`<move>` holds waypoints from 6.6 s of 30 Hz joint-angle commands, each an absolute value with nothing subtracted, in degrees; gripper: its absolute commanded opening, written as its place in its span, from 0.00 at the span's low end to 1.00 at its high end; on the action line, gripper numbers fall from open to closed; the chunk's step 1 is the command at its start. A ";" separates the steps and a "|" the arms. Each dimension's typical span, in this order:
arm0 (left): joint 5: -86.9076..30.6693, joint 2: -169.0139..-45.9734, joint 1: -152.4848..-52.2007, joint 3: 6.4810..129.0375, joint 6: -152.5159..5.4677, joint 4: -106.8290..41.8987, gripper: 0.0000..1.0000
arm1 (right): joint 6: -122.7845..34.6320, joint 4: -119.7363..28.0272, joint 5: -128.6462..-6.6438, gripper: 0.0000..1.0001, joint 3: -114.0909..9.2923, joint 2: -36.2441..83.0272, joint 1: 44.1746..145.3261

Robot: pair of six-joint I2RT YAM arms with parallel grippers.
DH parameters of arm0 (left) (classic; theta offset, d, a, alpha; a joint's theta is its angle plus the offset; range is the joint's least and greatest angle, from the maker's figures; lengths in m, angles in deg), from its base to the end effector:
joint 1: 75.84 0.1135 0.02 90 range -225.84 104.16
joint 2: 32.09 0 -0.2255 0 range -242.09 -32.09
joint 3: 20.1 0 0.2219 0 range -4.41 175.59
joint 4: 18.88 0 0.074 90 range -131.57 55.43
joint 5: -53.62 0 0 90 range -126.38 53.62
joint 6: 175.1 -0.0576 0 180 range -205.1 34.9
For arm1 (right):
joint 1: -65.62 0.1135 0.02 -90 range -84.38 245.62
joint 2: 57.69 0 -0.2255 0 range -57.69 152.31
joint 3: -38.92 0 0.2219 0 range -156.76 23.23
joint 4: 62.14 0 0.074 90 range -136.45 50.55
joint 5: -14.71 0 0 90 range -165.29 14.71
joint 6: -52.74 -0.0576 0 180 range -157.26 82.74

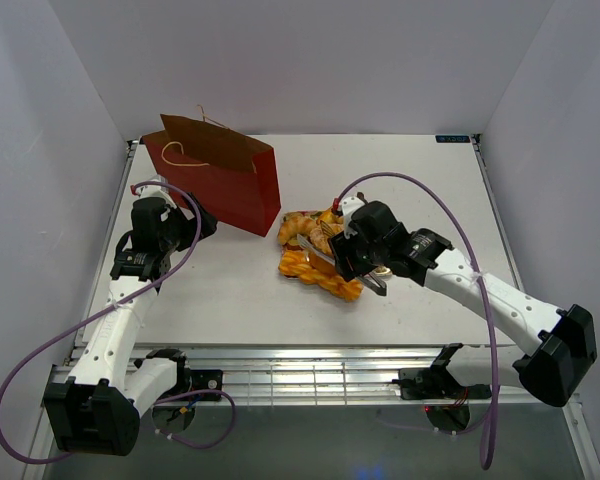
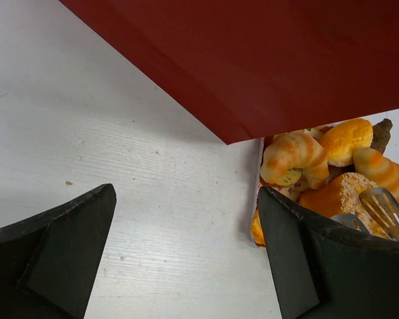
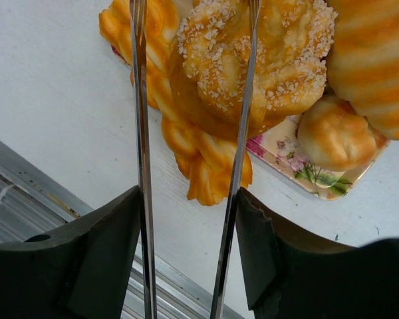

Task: Place the fake bread into the paper bag

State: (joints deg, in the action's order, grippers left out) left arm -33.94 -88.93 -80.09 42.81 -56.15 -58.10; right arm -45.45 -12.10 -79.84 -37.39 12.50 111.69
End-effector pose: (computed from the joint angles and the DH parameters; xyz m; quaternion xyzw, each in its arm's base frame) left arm 0.2266 -0.0193 0.2538 -0.1782 0.8611 -0.1539 0.4507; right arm 0.1829 0.1833 0.2582 -0.2838 0.8748 0.1458 0.3647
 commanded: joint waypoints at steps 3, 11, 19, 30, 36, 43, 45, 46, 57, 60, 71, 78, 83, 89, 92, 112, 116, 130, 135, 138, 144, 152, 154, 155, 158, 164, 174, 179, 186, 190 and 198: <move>-32.86 -88.25 -80.24 43.84 -56.45 -57.86 0.98 | -44.29 -13.75 -83.90 0.59 -39.52 12.80 112.82; -32.51 -88.25 -80.33 43.84 -56.36 -57.77 0.98 | -44.73 -11.91 -85.13 0.51 -41.19 13.15 114.14; -32.42 -88.34 -80.33 43.93 -56.36 -57.68 0.98 | -45.17 -10.33 -86.36 0.42 -42.42 13.33 114.58; -32.34 -88.16 -80.33 43.84 -56.36 -57.60 0.98 | -45.61 -7.87 -86.98 0.22 -45.85 10.96 114.58; -32.43 -88.25 -80.33 43.84 -56.45 -57.68 0.98 | -46.58 -6.46 -89.34 0.17 -47.69 8.94 114.67; -32.43 -88.16 -80.32 43.84 -56.45 -57.68 0.98 | -47.28 -6.63 -87.95 0.08 -49.01 6.91 114.67; -32.43 -88.16 -80.32 43.75 -56.36 -57.68 0.98 | -47.46 -6.90 -86.81 0.08 -49.19 6.47 114.67; -32.43 -88.16 -80.33 43.75 -56.36 -57.60 0.98 | -47.54 -6.81 -86.80 0.08 -49.62 6.30 114.67; -32.16 -88.16 -80.24 43.67 -56.45 -57.68 0.98 | -48.60 -8.74 -82.85 0.08 -53.93 5.07 114.58; -32.51 -88.07 -80.32 43.67 -56.36 -57.68 0.98 | -48.69 -10.41 -81.27 0.08 -55.69 5.15 114.67; -32.34 -87.55 -80.24 43.49 -56.19 -57.60 0.98 | -49.13 -14.46 -77.66 0.08 -63.42 9.37 114.58; -31.99 -87.46 -80.33 43.40 -56.10 -57.33 0.98 | -49.57 -17.36 -77.05 0.08 -70.27 13.06 114.58; -32.34 -86.93 -80.24 43.40 -56.01 -57.33 0.98 | -49.13 -18.94 -76.96 0.08 -76.94 17.19 114.58; -33.04 -86.41 -80.24 43.23 -55.84 -57.33 0.98 | -48.25 -20.78 -75.90 0.08 -84.25 23.42 114.58; -33.92 -85.79 -80.33 43.14 -55.66 -57.33 0.98 | -47.90 -20.87 -75.90 0.08 -88.38 27.20 114.58; -34.89 -85.70 -80.24 42.96 -54.96 -57.51 0.97 | -44.12 -24.83 -73.88 0.08 -100.07 42.15 114.58; -34.10 -86.14 -80.24 43.05 -54.87 -57.51 0.97 | -43.59 -25.09 -74.49 0.08 -100.43 43.82 114.49; -32.95 -86.32 -80.24 43.14 -54.78 -57.33 0.97 | -43.41 -26.06 -73.70 0.08 -100.25 47.43 113.96; -32.86 -86.49 -80.33 43.05 -54.87 -57.33 0.97 | -43.76 -26.15 -73.35 0.08 -100.16 48.30 113.79; -32.69 -86.67 -80.24 43.14 -54.87 -57.33 0.97 | -44.20 -26.15 -73.35 0.15 -99.99 48.66 113.61; -32.51 -86.76 -80.33 43.14 -54.87 -57.33 0.97 | -44.56 -26.06 -73.26 0.30 -99.29 48.48 113.52; -31.90 -87.28 -80.24 43.05 -54.87 -57.33 0.97 | -44.56 -25.97 -73.18 0.45 -98.23 47.60 113.35; -31.99 -87.28 -80.33 42.96 -54.87 -57.16 0.97 | -44.64 -25.97 -73.18 0.50 -97.97 47.52 113.26; -31.99 -87.37 -80.24 42.96 -54.87 -57.16 0.97 | -44.73 -25.97 -73.09 0.50 -97.79 47.34 113.26; -31.81 -87.63 -80.33 42.96 -54.87 -57.16 0.97 | -44.82 -25.97 -72.91 0.50 -97.79 46.90 113.35; -31.55 -87.99 -80.33 43.05 -54.87 -57.07 0.97 | -44.82 -25.27 -73.09 0.50 -97.97 45.06 113.35; -33.48 -87.11 -80.24 42.96 -54.96 -57.33 0.97 | -46.31 -25.18 -75.63 0.48 -87.17 36.54 113.09; -34.89 -86.67 -80.32 43.14 -55.13 -57.60 0.98 | -46.23 -25.27 -79.94 0.48 -77.50 28.38 112.91; -35.41 -86.49 -80.32 43.23 -55.31 -57.86 0.98 | -48.15 -27.11 -84.77 0.49 -60.02 15.54 112.65; -33.75 -86.67 -80.33 43.31 -55.66 -57.68 0.97 | -50.44 -27.55 -86.18 0.49 -50.35 8.68 112.64; -34.54 -86.23 -80.33 43.23 -55.84 -57.68 0.98 | -56.68 -28.34 -86.45 0.49 -33.30 -2.84 112.64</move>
State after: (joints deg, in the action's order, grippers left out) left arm -34.31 -87.62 -80.09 42.81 -55.30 -58.05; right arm -52.94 -24.74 -85.05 -37.04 0.22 112.82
